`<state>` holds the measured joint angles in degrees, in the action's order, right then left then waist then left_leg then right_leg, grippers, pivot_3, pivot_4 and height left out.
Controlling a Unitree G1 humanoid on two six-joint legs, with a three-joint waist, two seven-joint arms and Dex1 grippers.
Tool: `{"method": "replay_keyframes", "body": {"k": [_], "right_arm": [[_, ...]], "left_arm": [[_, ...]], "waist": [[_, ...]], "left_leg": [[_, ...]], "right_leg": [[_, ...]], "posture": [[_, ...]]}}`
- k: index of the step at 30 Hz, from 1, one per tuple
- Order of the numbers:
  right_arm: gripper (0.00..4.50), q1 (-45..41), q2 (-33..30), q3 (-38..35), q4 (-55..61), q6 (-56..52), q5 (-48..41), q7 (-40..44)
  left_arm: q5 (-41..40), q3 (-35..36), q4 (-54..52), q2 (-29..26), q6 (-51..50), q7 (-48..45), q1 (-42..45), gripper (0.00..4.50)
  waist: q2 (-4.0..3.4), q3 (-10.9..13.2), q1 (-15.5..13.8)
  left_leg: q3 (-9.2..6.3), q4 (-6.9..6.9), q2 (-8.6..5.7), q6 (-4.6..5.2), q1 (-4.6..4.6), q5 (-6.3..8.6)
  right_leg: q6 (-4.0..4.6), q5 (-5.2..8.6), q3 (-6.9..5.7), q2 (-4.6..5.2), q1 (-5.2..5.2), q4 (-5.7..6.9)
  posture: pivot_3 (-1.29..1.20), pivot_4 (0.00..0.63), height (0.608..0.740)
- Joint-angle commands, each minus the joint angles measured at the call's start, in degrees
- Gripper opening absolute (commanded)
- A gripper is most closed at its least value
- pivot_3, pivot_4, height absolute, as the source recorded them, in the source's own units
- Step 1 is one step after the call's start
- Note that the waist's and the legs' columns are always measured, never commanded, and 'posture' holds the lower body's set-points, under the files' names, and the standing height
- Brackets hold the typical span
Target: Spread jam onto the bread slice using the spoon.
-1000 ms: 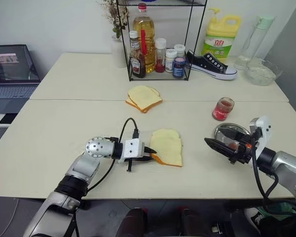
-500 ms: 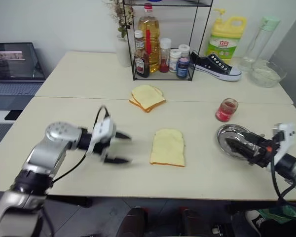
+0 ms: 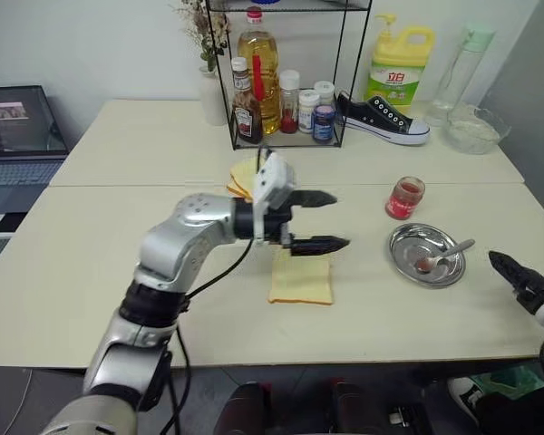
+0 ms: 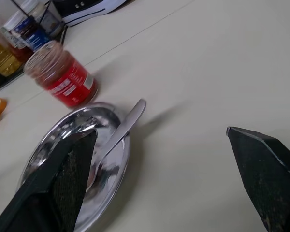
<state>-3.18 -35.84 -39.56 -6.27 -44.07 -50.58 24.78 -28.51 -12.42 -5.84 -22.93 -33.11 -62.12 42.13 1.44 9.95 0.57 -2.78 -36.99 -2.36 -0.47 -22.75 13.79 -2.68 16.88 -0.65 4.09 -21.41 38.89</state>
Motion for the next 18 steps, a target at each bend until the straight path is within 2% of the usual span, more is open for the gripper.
{"method": "replay_keyframes", "body": {"k": [1, 11, 18], "right_arm": [[4.50, -5.18, -1.76, 1.23, -7.80, 1.19, 1.08, 4.06], [4.50, -17.40, -2.45, 6.39, -24.90, 5.18, 6.97, 11.37], [4.50, -19.35, -1.78, 7.59, -26.71, 3.83, 7.43, 14.51]], "left_arm": [[2.30, -1.87, 2.77, -0.06, 3.09, -2.14, 0.21, 4.49], [3.82, -1.77, 4.53, 0.03, 5.19, -2.64, -0.59, 4.49], [2.17, 0.13, 0.38, -3.31, 1.32, -1.84, -4.12, 4.49]], "waist": [[-0.06, -0.03, 0.09], [-0.09, 0.00, 0.02], [-0.10, -0.01, 0.39]], "left_leg": [[-0.02, 0.03, 0.01, 0.00, -0.01, 0.00], [-0.05, 0.00, 0.02, 0.01, -0.07, 0.00], [-0.06, 0.01, 0.03, 0.00, -0.07, 0.00]], "right_leg": [[0.01, 0.01, -0.01, 0.00, -0.01, 0.00], [0.03, 0.01, -0.05, 0.01, -0.04, -0.02], [0.03, 0.01, -0.04, 0.01, -0.06, -0.01]], "posture": [[0.00, 0.150, 0.740], [0.00, 0.150, 0.740], [0.00, 0.150, 0.740]]}}
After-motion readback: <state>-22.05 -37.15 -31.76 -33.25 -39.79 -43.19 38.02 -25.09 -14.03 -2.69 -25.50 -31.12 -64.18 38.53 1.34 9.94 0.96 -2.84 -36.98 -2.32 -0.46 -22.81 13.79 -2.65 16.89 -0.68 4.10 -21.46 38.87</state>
